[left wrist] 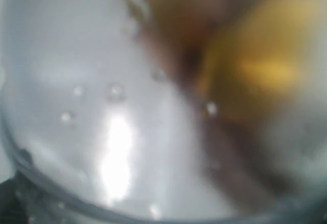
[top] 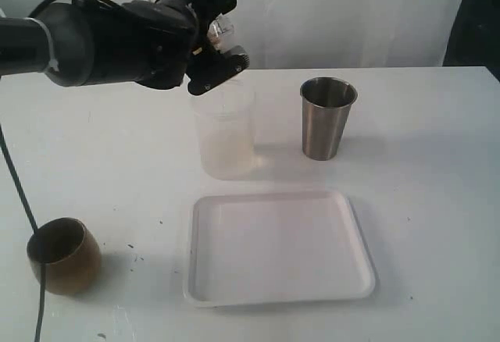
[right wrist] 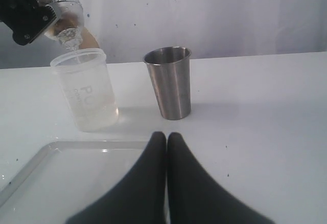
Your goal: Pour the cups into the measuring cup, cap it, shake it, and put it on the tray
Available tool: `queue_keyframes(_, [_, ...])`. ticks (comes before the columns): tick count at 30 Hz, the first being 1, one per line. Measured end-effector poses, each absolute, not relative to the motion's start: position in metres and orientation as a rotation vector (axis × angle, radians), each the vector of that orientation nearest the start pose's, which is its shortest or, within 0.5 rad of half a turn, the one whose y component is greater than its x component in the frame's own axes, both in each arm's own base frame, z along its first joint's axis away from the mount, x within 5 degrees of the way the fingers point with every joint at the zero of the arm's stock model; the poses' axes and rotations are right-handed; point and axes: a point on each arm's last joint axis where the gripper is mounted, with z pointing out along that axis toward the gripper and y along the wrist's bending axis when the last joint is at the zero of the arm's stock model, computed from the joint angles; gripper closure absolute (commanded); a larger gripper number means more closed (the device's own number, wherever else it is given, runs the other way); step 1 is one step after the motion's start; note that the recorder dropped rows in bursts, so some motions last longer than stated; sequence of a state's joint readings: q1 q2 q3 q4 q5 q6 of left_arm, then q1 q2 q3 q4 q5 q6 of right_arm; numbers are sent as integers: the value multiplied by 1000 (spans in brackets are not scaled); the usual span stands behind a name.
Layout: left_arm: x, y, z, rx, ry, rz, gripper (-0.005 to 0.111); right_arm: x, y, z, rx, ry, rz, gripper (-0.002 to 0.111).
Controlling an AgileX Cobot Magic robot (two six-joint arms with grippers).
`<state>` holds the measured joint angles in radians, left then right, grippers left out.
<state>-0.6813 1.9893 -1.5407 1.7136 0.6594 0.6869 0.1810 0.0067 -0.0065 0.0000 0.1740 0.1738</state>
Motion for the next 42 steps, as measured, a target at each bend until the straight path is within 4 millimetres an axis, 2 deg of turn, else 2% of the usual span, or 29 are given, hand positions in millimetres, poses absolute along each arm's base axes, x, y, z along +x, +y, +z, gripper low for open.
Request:
queue_keyframes(22, [393,-247,280,-2611,-746,-2170,107,55,10,199,-4,1665,271,108])
queue_keyframes(25, [393,-246,281,-2596,-793,-2179,107,55,10,199,-4,1665,271,108])
queue_keyframes(28, [393,-244,282,-2574,-912,-2200,107,55,10,199,-4,1665,271,108])
queue_keyframes(32, [393,-240,283,-2529,-1279,-2251,107,55,10,199,-4,1665,271,108])
queue_keyframes(36, [391,-238,287,-2451,-1880,-2258,107,55,10,199,-4,1665,271,108])
queue_keyframes(39, [385,-232,295,-2308,-2512,-2050,107,55,10,199,-4,1665,271,108])
queue_keyframes(41, [383,-226,301,-2171,-2932,-1785,107,55,10,199,-4,1665,271,108])
queue_keyframes(42, [382,-220,306,-2073,-3154,-1598,107,55,10,199,-4,1665,271,108])
